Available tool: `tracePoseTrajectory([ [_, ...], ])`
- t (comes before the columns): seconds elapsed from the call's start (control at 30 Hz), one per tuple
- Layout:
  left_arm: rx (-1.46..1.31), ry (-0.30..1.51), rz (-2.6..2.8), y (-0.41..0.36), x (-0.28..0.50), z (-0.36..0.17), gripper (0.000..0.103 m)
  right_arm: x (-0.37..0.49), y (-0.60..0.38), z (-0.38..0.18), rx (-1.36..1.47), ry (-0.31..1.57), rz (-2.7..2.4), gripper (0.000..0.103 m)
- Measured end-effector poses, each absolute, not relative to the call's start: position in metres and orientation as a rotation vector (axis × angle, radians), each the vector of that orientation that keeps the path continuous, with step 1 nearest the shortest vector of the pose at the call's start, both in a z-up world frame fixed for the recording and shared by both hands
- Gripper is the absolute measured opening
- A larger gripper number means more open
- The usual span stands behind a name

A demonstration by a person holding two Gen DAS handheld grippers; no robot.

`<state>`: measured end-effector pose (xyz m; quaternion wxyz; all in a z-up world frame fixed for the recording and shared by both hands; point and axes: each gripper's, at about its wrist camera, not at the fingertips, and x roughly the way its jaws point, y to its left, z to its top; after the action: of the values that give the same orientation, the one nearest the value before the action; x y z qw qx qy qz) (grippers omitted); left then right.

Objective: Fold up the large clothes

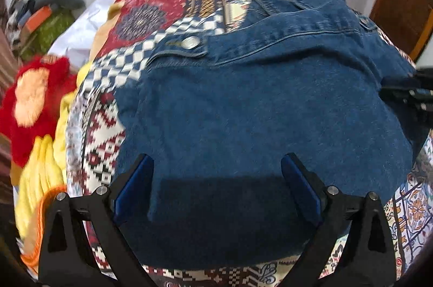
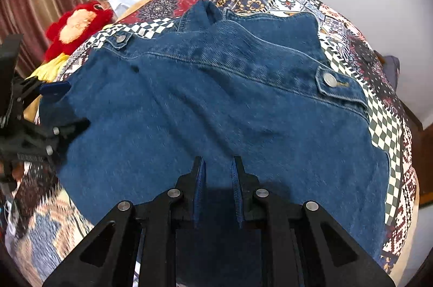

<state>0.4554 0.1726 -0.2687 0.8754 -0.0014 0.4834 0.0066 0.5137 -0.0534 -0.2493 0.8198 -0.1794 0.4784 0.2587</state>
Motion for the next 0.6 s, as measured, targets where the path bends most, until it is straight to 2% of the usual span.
tracePoseTrajectory([
  [0.43, 0.008, 1.01, 0.171, 0.209, 0.416, -0.272, 0.098, 0.494, -0.089, -0.245, -0.532, 0.961, 0.389, 0.016],
  [0.6, -0.07, 1.036, 0.19, 0.23, 0.408, -0.277, 0.098, 0.496, -0.122, -0.242, -0.433, 0.997, 0.399, 0.015],
])
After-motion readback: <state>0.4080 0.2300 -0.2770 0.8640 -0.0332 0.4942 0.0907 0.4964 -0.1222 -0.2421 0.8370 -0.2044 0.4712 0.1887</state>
